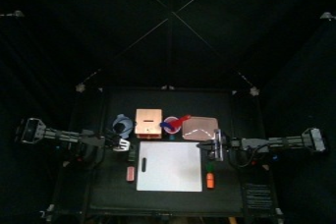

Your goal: Place sushi roll on cutting board

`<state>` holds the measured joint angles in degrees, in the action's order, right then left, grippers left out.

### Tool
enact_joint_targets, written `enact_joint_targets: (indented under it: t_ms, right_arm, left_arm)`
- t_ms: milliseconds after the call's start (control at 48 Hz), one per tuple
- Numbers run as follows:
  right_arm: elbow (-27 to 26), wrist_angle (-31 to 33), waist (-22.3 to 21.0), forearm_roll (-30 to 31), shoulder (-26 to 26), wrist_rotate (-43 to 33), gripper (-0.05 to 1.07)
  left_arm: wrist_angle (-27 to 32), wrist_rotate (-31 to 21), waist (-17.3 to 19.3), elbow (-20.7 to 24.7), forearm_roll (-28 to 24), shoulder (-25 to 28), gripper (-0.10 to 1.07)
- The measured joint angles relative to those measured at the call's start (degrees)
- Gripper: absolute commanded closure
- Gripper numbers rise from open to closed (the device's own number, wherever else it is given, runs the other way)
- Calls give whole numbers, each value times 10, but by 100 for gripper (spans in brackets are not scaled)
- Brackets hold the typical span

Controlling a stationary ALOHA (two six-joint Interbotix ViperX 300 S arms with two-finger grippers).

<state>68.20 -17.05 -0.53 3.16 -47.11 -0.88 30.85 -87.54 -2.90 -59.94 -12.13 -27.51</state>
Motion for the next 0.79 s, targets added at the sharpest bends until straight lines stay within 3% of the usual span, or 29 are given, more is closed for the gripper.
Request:
enact_joint_targets:
  t_ms: [312, 667, 792]
  right_arm:
    - [0, 0, 0, 0, 0, 0, 102]
    - [0, 1, 0, 0, 1, 0, 102]
    - [1, 1, 0, 1, 1, 0, 102]
  left_arm:
    - [76, -69, -32, 54, -43, 105, 3]
    - [75, -80, -47, 98, -42, 192, 4]
    - [76, -80, -47, 107, -34, 222, 9]
